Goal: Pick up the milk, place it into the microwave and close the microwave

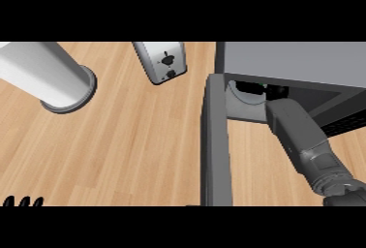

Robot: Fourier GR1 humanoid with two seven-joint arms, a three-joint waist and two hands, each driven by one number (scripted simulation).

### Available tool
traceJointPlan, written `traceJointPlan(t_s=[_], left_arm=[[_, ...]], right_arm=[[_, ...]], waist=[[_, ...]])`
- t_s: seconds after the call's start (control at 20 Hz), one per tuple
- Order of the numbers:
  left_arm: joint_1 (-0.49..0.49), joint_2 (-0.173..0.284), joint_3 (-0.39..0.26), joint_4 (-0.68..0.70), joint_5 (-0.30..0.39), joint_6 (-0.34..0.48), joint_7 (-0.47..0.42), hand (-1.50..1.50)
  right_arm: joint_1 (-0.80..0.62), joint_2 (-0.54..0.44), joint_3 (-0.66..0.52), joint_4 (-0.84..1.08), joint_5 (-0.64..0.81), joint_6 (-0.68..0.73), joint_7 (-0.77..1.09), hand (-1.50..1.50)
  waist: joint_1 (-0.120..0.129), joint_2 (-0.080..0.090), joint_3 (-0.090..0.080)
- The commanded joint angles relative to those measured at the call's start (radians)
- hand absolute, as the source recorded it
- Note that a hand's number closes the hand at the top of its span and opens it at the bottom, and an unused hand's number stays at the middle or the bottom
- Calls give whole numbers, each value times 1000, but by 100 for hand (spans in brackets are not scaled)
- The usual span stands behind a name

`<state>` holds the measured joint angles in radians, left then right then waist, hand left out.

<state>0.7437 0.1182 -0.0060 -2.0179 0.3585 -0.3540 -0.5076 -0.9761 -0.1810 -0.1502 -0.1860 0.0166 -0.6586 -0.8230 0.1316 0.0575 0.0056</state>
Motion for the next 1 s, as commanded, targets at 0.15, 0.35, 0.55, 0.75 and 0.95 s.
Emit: traceJointPlan(t_s=[0.15, 0.35, 0.55, 0.75, 0.95], left_arm=[[-29, 11, 13, 15, 1, 0, 12, -150], [-55, 13, 7, 30, 3, -1, 22, -150], [-53, 14, -19, 40, -16, -19, 17, -150], [-60, 16, -1, 32, -11, -12, 12, -150], [-83, 34, 9, 44, -27, -17, 14, -150]], right_arm=[[-45, -17, -15, 27, 21, -216, -8, 150], [-52, -37, -26, 26, 23, -223, -12, 150], [-59, -16, -28, 36, 32, -269, -7, 150], [56, -112, 69, 182, 147, -505, 263, -150], [61, -86, 125, 184, 205, -562, 407, -150]], waist=[[14, 5, -1], [14, 12, 0], [32, 16, 0], [45, 35, -15], [67, 37, -11]])
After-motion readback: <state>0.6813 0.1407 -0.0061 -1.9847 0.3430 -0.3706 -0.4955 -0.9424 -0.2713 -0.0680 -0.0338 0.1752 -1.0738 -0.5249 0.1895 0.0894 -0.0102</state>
